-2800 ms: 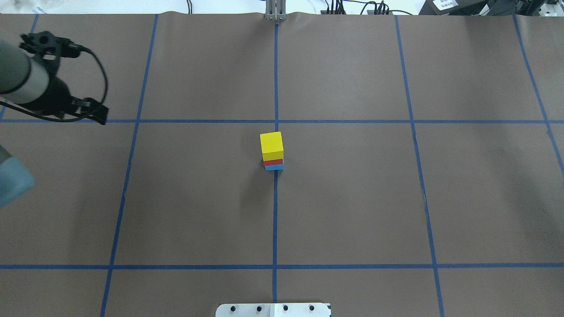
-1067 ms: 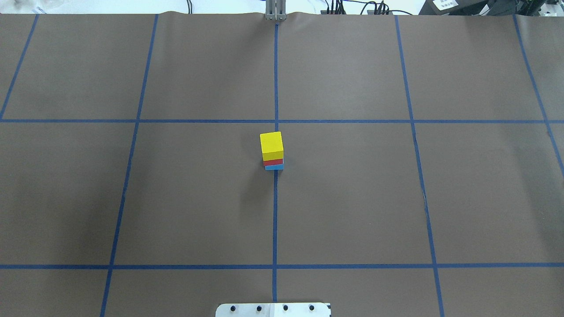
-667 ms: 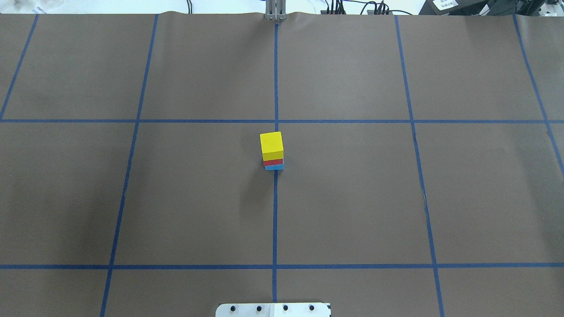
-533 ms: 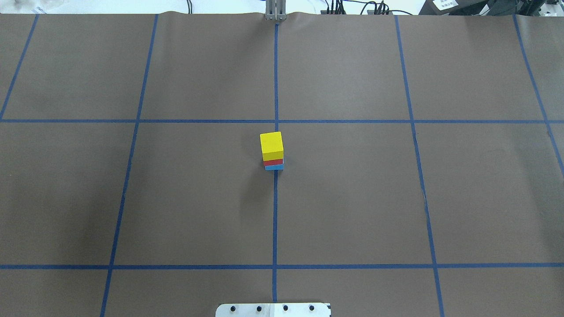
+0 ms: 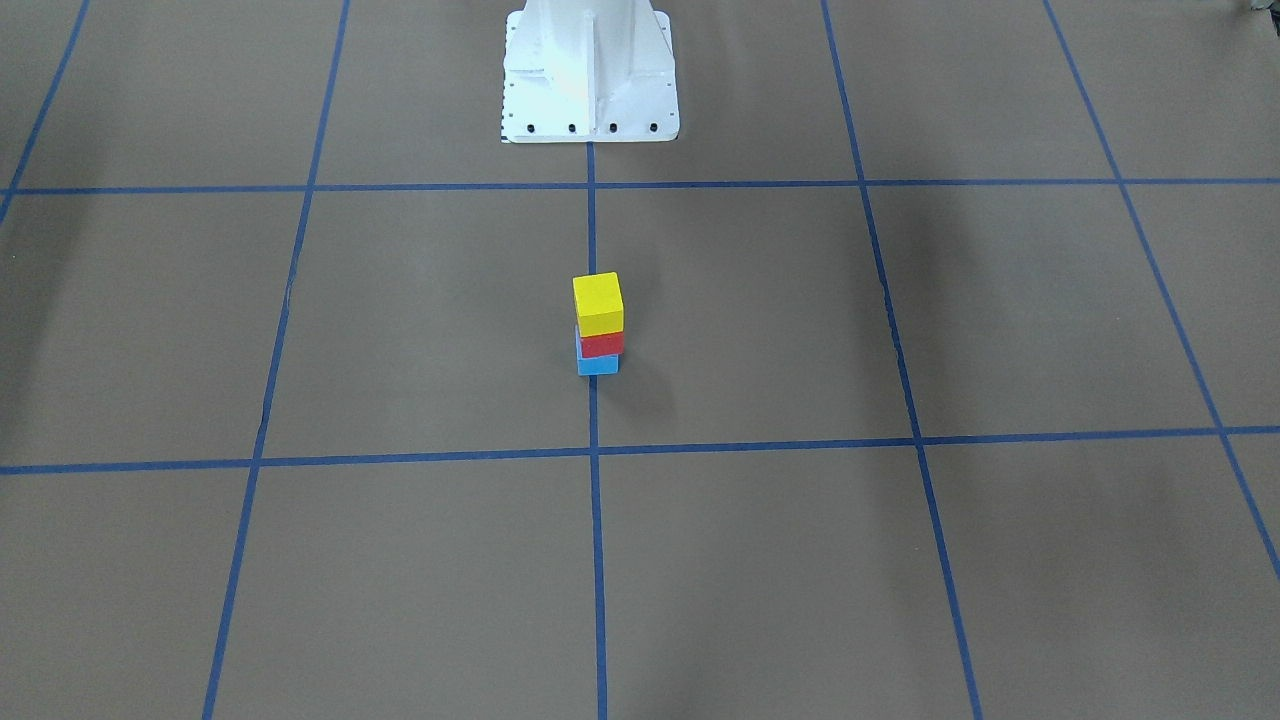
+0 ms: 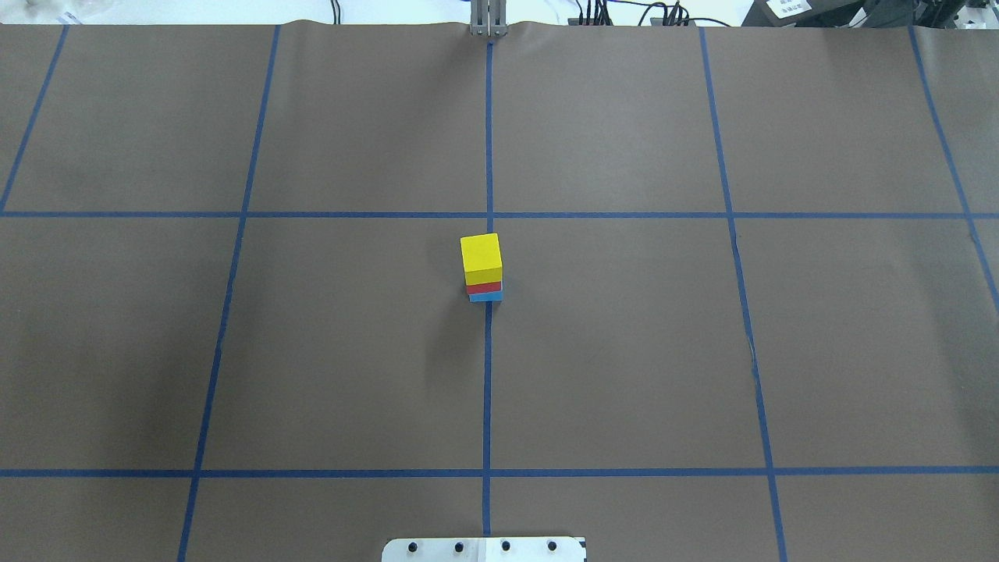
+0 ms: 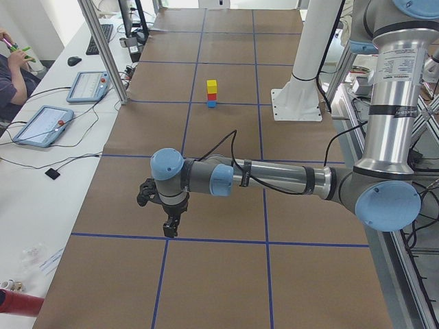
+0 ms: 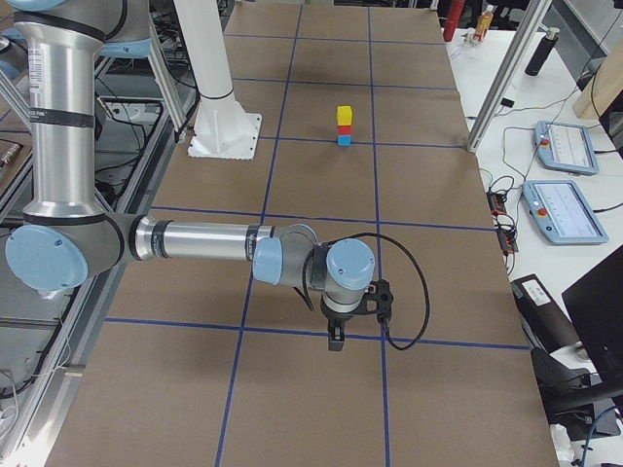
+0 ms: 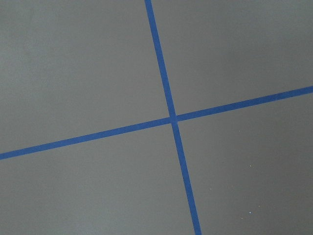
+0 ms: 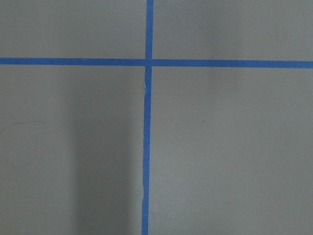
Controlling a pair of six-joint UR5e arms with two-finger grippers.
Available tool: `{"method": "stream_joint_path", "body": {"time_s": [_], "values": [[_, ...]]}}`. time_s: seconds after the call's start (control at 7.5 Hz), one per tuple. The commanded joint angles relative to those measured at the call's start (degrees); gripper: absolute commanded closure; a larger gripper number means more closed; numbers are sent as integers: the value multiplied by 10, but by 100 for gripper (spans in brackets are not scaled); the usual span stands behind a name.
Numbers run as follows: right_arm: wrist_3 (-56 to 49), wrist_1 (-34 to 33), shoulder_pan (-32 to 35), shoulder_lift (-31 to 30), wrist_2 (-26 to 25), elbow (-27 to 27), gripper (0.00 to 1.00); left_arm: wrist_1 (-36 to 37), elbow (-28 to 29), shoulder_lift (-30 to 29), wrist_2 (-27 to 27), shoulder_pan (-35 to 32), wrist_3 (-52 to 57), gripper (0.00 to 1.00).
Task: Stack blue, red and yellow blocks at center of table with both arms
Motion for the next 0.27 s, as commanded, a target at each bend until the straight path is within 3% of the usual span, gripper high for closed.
{"method": "stream_joint_path", "body": {"time_s": [0.0, 0.13], "values": [[0, -1, 1, -1, 1, 0, 0, 0, 0, 1, 0, -1, 1, 0], [1, 0, 2, -1, 2, 0, 0, 0, 0, 1, 0, 0, 1, 0]]}}
